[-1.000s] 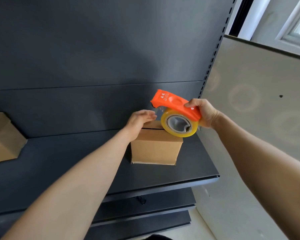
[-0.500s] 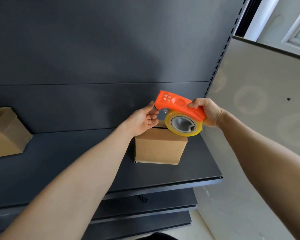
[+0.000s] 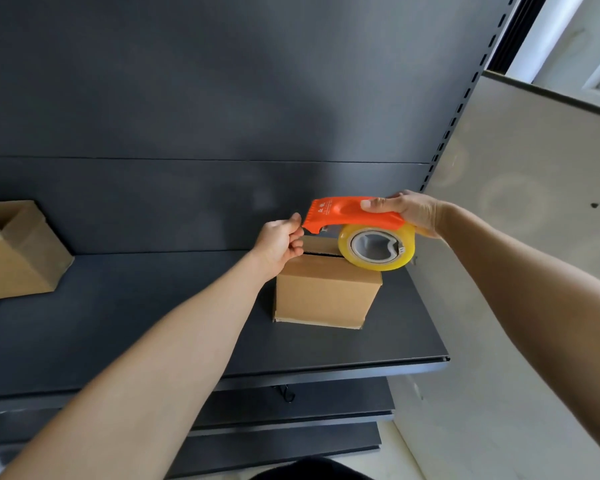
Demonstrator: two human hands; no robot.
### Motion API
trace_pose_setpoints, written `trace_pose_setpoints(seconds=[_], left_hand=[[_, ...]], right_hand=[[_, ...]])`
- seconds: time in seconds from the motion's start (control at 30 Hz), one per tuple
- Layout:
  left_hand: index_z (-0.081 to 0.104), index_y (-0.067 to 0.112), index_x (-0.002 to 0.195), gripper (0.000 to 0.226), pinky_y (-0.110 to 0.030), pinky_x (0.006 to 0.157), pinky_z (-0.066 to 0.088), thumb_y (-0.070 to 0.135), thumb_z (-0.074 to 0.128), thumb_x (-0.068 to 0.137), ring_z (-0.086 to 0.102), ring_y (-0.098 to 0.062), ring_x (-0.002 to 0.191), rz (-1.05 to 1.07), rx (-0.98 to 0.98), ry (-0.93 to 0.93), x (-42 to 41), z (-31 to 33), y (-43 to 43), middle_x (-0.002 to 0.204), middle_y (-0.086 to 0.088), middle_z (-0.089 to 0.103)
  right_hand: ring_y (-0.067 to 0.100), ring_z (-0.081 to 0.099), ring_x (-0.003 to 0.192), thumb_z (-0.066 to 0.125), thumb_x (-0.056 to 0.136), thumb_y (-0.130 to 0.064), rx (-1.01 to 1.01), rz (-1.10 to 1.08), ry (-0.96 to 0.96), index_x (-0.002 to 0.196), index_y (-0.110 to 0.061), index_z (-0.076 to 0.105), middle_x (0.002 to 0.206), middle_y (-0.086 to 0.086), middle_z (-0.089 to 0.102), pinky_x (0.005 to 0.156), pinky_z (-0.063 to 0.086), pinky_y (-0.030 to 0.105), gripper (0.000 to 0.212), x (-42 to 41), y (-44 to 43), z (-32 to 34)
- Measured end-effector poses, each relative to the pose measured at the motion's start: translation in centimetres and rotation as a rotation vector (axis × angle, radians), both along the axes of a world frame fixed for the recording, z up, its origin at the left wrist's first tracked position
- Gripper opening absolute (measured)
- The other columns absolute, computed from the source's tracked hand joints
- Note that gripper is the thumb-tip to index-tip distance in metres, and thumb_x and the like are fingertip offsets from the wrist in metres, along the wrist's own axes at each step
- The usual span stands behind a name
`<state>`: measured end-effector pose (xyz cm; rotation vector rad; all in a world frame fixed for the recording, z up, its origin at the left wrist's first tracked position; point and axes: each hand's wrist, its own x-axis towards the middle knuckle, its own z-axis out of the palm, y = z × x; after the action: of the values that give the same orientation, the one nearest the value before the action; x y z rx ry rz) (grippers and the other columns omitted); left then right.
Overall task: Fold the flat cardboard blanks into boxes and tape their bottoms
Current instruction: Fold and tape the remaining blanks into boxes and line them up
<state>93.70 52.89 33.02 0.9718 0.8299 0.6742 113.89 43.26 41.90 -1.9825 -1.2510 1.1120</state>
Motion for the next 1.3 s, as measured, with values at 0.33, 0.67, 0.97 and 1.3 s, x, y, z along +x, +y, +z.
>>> trace_pose_setpoints(seconds=[0.33, 0.67, 0.97, 1.3], left_hand=[[0.045, 0.012, 0.068, 0.032, -0.028, 0.053, 0.047, 0.023, 0.049, 0.098, 0.035, -0.013, 0.052, 0.336, 0.031, 0.213, -4.6, -1.0, 2.8, 0.067, -0.001, 0.039], [0.048, 0.006, 0.094, 0.026, -0.036, 0.069, 0.057, 0.031, 0.053, 0.096, 0.067, -0.028, 0.078, 0.245, -0.255, -0.079, -4.7, -0.9, 1.3, 0.093, -0.016, 0.064], [0.035, -0.002, 0.136, 0.039, -0.042, 0.082, 0.056, 0.017, 0.041, 0.102, 0.068, -0.034, 0.091, 0.132, -0.174, 0.032, -1.8, 0.2, 0.6, 0.096, -0.025, 0.065], [0.046, -0.001, 0.12, 0.027, -0.029, 0.073, 0.057, 0.017, 0.038, 0.102, 0.069, -0.02, 0.08, 0.107, 0.179, 0.349, -0.2, 0.4, 0.4, 0.101, -0.017, 0.066]], right_hand=[[0.024, 0.066, 0.099, 0.066, 0.03, -0.086, -0.085, 0.123, -0.162, 0.103, -0.017, 0.067, 0.105, 0.003, 0.071, 0.102, 0.045, 0.045, 0.1, -2.5, 2.6, 0.9], [0.022, 0.069, 0.083, 0.073, 0.037, -0.076, -0.052, 0.106, -0.097, 0.096, -0.016, 0.068, 0.094, 0.005, 0.074, 0.091, 0.051, 0.041, 0.084, -2.4, 2.8, 0.4], [0.022, 0.069, 0.076, 0.072, 0.051, -0.063, 0.012, 0.023, 0.022, 0.098, -0.011, 0.068, 0.094, 0.011, 0.073, 0.075, 0.053, 0.034, 0.07, -0.8, 1.1, -0.5], [0.021, 0.065, 0.083, 0.066, 0.06, -0.062, -0.041, 0.039, -0.221, 0.086, -0.017, 0.068, 0.089, 0.002, 0.071, 0.089, 0.048, 0.035, 0.052, 0.7, -0.8, 1.5]])
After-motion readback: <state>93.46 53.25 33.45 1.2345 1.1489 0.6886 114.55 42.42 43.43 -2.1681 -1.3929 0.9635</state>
